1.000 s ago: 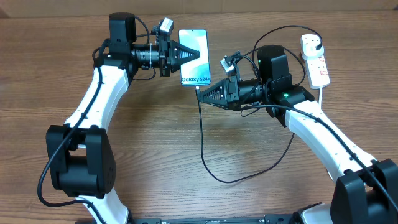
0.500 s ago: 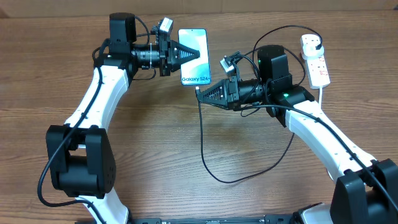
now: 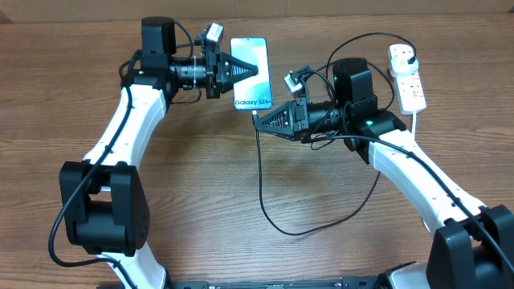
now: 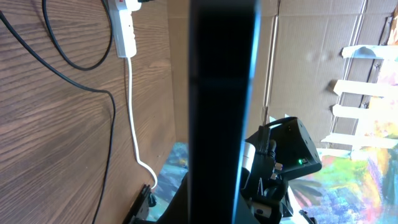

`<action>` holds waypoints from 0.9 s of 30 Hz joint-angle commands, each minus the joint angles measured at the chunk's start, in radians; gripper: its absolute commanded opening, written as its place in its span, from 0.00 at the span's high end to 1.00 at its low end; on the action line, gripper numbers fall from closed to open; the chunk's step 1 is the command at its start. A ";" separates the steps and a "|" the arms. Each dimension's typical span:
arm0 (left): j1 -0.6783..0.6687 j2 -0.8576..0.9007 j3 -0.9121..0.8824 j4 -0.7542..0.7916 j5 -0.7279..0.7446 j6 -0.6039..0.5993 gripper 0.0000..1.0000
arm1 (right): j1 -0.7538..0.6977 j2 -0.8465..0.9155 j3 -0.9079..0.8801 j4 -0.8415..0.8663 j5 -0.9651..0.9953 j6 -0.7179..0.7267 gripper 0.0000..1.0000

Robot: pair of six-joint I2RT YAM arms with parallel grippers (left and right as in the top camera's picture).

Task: Plug charger to phone and switch on socket

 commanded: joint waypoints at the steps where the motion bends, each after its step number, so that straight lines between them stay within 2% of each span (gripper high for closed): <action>1: -0.008 0.001 0.015 0.004 0.018 0.028 0.96 | 0.006 -0.014 0.007 0.007 -0.005 0.000 0.96; 27: -0.008 0.001 0.015 0.004 0.043 0.029 0.96 | 0.006 -0.014 0.007 0.007 0.003 0.000 0.96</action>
